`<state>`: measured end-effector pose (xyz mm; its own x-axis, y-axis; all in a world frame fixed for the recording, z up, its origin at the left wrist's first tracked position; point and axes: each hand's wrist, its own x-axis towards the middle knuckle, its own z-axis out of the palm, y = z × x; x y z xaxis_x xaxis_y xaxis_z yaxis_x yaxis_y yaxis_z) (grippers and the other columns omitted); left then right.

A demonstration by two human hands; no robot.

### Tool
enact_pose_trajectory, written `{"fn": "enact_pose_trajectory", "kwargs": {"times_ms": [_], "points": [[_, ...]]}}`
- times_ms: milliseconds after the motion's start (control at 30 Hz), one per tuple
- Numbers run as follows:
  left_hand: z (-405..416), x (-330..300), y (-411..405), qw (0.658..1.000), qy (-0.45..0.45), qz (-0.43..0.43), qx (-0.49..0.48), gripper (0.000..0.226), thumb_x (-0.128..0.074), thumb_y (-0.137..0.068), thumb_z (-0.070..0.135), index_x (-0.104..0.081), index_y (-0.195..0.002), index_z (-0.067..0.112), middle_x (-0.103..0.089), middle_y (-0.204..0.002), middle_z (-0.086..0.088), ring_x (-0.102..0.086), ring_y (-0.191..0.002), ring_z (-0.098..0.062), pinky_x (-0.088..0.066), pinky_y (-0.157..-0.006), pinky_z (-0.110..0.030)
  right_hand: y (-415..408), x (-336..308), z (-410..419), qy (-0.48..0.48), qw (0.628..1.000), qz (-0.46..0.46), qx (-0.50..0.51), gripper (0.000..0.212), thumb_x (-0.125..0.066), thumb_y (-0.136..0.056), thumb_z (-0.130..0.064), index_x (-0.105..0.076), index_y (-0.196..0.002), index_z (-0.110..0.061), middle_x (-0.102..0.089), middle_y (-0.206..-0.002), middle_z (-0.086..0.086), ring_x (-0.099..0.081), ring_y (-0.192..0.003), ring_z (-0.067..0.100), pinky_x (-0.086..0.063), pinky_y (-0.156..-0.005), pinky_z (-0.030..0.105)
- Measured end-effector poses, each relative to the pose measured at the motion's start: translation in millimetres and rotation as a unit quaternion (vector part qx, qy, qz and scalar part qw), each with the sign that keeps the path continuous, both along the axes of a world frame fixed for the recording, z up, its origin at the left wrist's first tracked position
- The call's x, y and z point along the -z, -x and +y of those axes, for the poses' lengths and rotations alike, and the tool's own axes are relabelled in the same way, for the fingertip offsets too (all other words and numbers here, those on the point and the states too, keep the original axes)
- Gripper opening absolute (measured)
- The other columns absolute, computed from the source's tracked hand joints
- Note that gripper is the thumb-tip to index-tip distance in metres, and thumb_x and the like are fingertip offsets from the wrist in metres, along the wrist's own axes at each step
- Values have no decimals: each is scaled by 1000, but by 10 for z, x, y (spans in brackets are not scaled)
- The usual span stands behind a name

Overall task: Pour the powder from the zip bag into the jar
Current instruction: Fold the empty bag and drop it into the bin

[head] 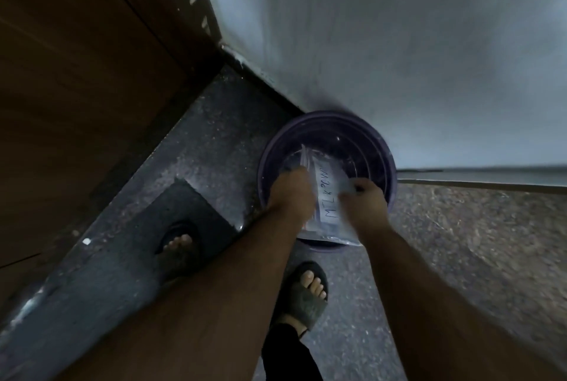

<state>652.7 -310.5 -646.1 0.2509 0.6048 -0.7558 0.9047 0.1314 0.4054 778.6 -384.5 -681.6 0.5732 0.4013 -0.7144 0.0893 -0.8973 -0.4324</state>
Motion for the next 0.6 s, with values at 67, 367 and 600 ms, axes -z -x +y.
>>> {"fn": "enact_pose_trajectory", "kwargs": {"times_ms": [67, 367, 600], "points": [[69, 173, -93, 999, -5, 30, 38, 24, -57, -96, 3, -61, -121, 4, -66, -122, -19, -64, -112, -32, -56, -90, -39, -37, 178, 124, 7, 999, -25, -39, 35, -58, -89, -6, -67, -123, -10, -73, -107, 11, -67, -82, 24, -51, -65, 26], [26, 198, -85, 986, -8, 10, 164, 18, -52, -98, 2, -63, -112, 2, -63, -117, -19, -64, -104, -32, -55, -89, -41, 50, 214, 81, 54, 972, -70, -219, 34, -53, -95, -1, -62, -128, 2, -66, -124, 24, -62, -110, 40, -47, -86, 36], [114, -1246, 378, 984, -20, -44, 171, 37, -52, -101, 17, -55, -135, 4, -51, -143, -17, -51, -128, -32, -44, -104, -42, 139, -1301, 54, 14, 957, -62, -283, 29, -59, -95, -13, -66, -122, -4, -67, -125, 18, -64, -111, 35, -46, -88, 31]]}}
